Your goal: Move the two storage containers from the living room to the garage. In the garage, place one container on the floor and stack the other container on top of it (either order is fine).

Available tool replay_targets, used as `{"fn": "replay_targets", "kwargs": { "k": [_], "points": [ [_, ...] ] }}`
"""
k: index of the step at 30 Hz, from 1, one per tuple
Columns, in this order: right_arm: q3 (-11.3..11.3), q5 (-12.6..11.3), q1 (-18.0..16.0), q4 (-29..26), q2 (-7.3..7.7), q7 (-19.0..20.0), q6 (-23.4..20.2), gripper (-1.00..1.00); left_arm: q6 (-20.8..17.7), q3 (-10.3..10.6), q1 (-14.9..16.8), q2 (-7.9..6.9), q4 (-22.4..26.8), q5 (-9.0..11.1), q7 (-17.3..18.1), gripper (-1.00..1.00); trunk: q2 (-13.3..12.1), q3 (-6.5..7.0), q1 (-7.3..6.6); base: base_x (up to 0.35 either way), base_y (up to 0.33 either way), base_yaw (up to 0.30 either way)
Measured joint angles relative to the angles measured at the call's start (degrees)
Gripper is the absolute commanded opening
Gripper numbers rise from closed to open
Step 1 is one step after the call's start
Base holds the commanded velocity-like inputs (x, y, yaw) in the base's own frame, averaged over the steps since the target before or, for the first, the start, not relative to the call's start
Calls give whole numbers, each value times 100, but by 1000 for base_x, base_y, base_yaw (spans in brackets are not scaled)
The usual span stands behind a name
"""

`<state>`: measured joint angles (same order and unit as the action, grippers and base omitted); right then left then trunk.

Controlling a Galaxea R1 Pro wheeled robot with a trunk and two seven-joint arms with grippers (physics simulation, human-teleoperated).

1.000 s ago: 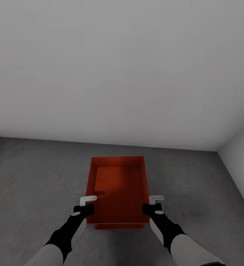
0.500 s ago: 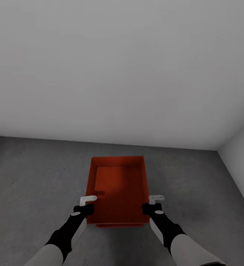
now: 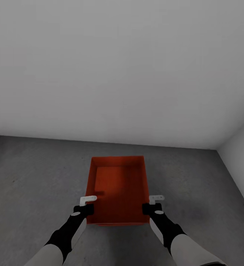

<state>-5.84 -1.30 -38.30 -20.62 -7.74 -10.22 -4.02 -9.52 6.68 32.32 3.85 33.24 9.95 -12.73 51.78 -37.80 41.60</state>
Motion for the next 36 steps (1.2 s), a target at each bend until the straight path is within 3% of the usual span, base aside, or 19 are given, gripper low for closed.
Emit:
{"fn": "replay_targets", "kwargs": {
  "k": [15,36],
  "points": [
    [-1,-16,0,8,0,0,0,-100,-30,-5,0,1,14,-18,1,-100,0,0,0,0,0,0],
    [0,-34,3,10,1,-1,-2,-100,-52,-7,2,2,18,-35,1,-100,841,-377,461,0,0,0]
  ]
}}
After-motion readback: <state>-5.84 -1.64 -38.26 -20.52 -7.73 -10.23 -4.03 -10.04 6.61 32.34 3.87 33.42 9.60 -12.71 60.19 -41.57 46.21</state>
